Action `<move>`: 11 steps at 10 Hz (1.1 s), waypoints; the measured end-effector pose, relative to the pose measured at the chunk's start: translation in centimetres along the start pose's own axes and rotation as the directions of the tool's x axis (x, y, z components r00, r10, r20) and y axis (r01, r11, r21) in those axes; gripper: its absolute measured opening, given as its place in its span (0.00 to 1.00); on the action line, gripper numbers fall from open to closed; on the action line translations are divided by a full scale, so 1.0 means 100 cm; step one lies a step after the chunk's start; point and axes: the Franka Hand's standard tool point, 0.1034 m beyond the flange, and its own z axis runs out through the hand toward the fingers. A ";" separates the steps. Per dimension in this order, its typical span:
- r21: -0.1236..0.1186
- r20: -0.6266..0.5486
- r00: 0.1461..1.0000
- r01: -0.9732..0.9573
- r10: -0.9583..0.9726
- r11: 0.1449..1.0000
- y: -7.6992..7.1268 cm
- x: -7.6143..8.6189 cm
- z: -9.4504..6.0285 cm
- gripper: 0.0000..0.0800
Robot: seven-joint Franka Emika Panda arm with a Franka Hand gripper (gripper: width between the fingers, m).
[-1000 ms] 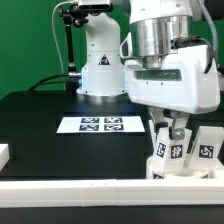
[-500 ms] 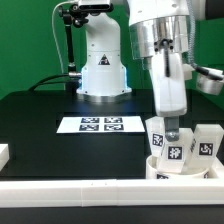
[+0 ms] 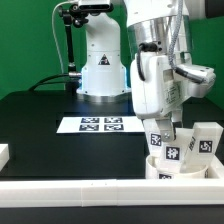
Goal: Assemble stool
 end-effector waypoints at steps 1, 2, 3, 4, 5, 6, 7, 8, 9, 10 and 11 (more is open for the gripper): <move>0.000 0.000 1.000 0.002 -0.002 1.000 0.000 0.000 0.000 0.42; 0.000 0.000 1.000 0.016 -0.016 1.000 0.000 0.000 0.000 0.42; -0.001 -0.001 0.997 0.079 -0.079 0.997 -0.001 0.002 0.000 0.64; 0.001 -0.001 0.994 0.111 -0.111 0.994 -0.002 0.002 -0.001 0.75; 0.000 0.000 0.985 0.175 -0.175 0.985 -0.003 0.001 -0.003 0.75; 0.002 0.003 0.979 0.202 -0.202 0.979 -0.004 -0.001 -0.005 0.80; 0.000 0.005 0.959 0.283 -0.283 0.959 -0.004 -0.002 -0.006 0.81; -0.002 0.004 0.931 0.365 -0.365 0.931 -0.004 -0.001 -0.005 0.81; -0.002 0.004 0.907 0.421 -0.421 0.907 -0.003 -0.001 -0.005 0.81; -0.005 0.002 0.877 0.480 -0.480 0.877 -0.003 -0.001 -0.005 0.81; -0.018 -0.007 0.791 0.612 -0.612 0.791 -0.003 -0.001 -0.005 0.81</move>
Offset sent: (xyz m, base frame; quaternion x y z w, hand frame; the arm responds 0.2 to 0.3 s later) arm -0.0012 -0.0035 0.0063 -0.0098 -0.0004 -0.0801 0.9967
